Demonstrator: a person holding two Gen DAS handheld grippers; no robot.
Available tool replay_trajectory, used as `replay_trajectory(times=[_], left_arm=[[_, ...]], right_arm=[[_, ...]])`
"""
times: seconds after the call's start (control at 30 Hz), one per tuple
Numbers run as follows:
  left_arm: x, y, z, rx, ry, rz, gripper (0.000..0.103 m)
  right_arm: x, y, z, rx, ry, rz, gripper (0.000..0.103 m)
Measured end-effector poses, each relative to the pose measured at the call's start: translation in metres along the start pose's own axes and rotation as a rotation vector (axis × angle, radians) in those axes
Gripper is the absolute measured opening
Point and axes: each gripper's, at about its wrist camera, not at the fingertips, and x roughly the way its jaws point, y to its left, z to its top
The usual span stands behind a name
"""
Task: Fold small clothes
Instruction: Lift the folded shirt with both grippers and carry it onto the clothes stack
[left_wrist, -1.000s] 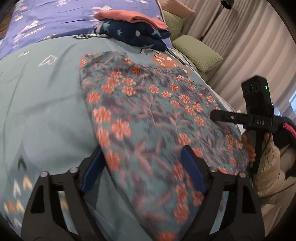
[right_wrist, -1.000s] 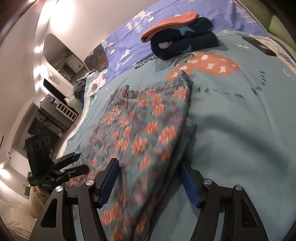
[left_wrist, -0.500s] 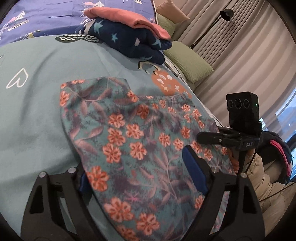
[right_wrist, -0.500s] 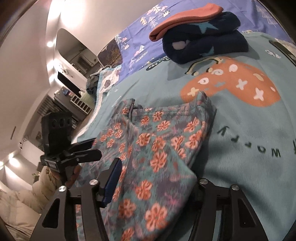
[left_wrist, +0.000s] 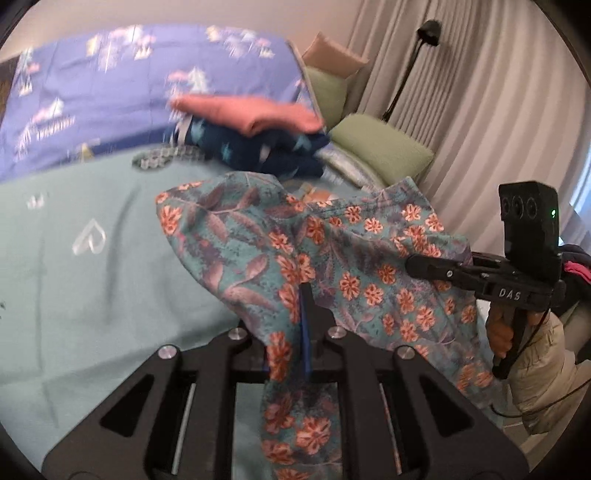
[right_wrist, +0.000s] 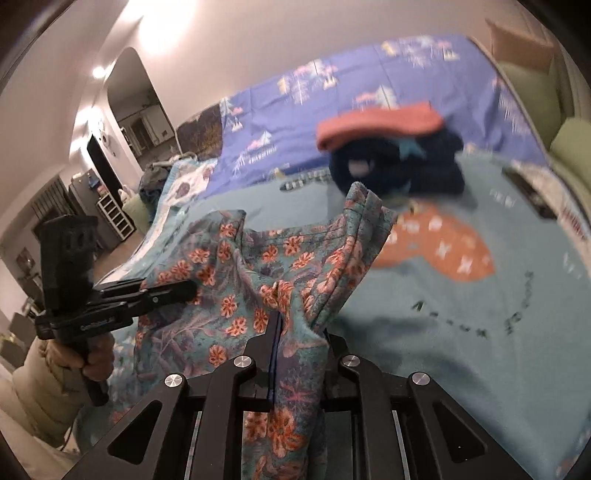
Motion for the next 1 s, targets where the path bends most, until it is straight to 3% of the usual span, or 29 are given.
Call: replay_trajectory(times=[0.33, 0.53, 0.73, 1.0], left_arm=[[-0.078, -0.06, 0.023, 0.142, -0.182, 0.022, 0.014], [-0.108, -0.098, 0.048, 0.248, -0.23, 0.062, 0.014], [-0.127, -0.136, 0.096, 0.358, -0.296, 0.141, 0.014], [-0.15, -0.155, 0.175, 0.366, -0.421, 0.169, 0.014]], right_arm=[[-0.083, 0.047, 0.005, -0.08, -0.19, -0.068, 0.013], [-0.132, 0.055, 0.015, -0.074, -0.304, -0.103, 0.012], [-0.17, 0.055, 0.069, -0.062, -0.384, -0.149, 0.012], [-0.213, 0.068, 0.17, -0.128, -0.506, -0.237, 0.012]])
